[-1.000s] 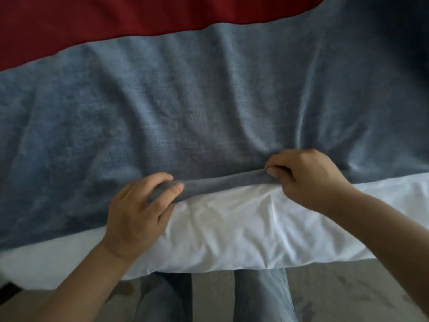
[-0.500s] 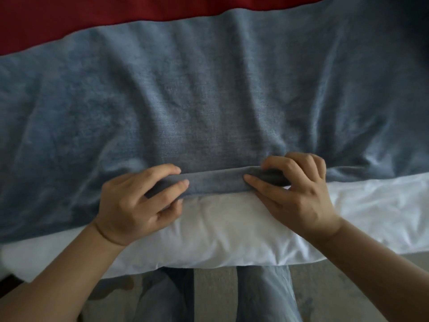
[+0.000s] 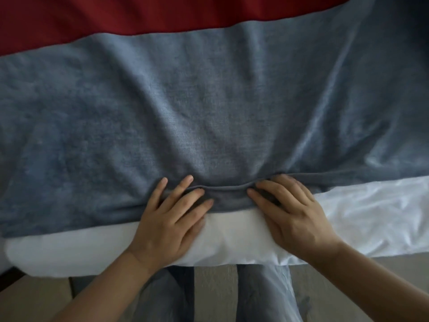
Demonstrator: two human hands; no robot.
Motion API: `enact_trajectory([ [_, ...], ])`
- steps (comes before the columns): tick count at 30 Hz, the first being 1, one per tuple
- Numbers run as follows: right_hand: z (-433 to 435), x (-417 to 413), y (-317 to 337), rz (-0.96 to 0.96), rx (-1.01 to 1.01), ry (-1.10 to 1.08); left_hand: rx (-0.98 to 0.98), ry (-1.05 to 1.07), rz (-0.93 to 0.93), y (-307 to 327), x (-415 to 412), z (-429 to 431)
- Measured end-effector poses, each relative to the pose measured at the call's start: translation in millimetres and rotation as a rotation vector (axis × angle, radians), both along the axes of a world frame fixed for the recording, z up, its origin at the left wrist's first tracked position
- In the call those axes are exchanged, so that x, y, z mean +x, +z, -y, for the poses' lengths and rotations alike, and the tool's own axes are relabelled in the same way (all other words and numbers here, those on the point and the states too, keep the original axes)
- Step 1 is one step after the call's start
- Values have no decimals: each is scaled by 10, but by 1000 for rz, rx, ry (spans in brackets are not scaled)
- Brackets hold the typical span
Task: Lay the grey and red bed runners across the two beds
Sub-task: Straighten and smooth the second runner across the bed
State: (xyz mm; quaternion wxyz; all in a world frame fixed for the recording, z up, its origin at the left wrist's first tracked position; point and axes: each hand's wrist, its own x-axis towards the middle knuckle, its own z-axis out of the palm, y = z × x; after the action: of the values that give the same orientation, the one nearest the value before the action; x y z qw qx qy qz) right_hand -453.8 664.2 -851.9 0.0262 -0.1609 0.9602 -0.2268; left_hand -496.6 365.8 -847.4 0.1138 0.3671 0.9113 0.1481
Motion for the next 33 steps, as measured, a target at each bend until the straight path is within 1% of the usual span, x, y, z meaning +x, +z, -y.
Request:
enact_trajectory([
  [2,44,49,-17,90,27,24,-86,-20,55,-14,23,-83],
  [4,56,68,-41,117,56,20,-156,-35,75,-28,7,-206],
  [8,-5,33,-75,96,94,-30,-222,-51,67,-49,-132,-559],
  [12,-320,-24,-61,32,172,-121,-229,-81,63,-86,-282,-1072],
  [14,-595,-34,-50,2,217,-138,-217,-115,55,-106,-334,-1377],
  [18,-1244,7,-5,-27,236,-180,-167,-173,15,-121,-357,-2006],
  [23,-1934,127,-41,-51,291,-361,-134,-246,-40,-109,-253,-2683],
  [25,-2097,151,-62,-66,283,-440,-119,-253,-71,-118,-238,-2852],
  [28,-2295,88,-82,-149,235,-559,-81,-256,-80,-93,-265,-3086],
  [33,-2628,-17,-22,-325,147,-689,21,-263,-8,0,-294,-3545],
])
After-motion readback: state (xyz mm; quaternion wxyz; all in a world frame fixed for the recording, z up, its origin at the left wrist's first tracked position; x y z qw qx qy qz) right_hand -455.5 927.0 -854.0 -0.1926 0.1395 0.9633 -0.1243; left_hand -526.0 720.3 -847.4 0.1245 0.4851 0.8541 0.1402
